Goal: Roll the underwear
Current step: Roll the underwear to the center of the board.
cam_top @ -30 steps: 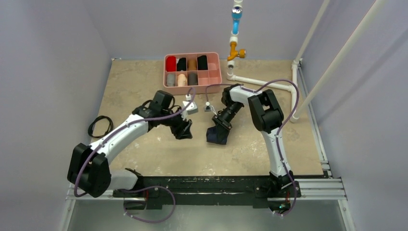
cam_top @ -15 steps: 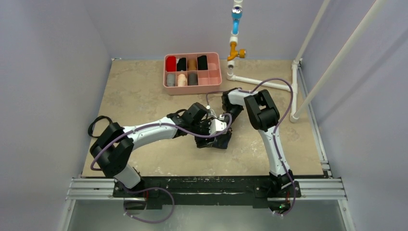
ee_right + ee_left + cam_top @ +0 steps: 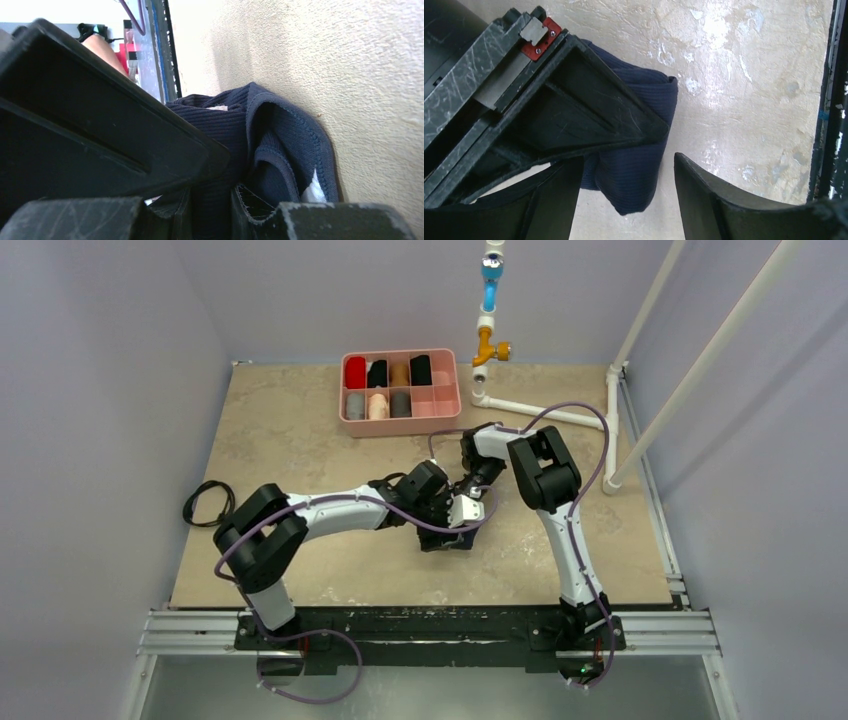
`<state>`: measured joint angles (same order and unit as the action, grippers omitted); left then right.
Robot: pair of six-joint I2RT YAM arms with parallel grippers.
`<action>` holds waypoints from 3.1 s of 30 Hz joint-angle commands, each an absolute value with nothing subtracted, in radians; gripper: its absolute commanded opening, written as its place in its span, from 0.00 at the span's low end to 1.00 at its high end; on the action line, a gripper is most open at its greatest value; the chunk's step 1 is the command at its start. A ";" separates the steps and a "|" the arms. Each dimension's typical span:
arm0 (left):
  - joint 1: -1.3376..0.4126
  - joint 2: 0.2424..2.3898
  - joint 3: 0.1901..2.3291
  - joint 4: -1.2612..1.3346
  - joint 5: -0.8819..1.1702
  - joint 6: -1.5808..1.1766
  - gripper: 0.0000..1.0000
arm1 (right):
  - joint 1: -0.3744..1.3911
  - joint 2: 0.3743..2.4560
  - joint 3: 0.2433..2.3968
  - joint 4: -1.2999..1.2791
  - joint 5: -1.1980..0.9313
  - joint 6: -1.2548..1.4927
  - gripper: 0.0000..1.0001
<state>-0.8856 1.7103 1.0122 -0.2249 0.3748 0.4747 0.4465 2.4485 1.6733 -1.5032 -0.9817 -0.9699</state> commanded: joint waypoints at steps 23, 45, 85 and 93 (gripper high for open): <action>-0.899 1.894 1.140 -0.294 0.448 0.459 0.00 | 0.449 2.477 1.650 -1.257 -0.838 -0.974 0.23; -0.861 2.063 1.327 -0.580 0.528 0.474 0.00 | 0.427 2.318 1.661 -1.240 -0.725 -0.913 0.54; -0.854 2.170 1.421 -0.683 0.518 0.452 0.00 | 0.092 2.280 1.785 -1.355 -0.597 -1.000 0.53; -0.780 2.225 1.510 -0.773 0.648 0.395 0.00 | 0.034 2.104 1.604 -1.140 -0.553 -0.878 0.53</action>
<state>-0.8196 2.1139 1.5036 -0.6277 0.6456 0.4225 0.0563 2.2330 1.6981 -1.3327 -0.6170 -0.9375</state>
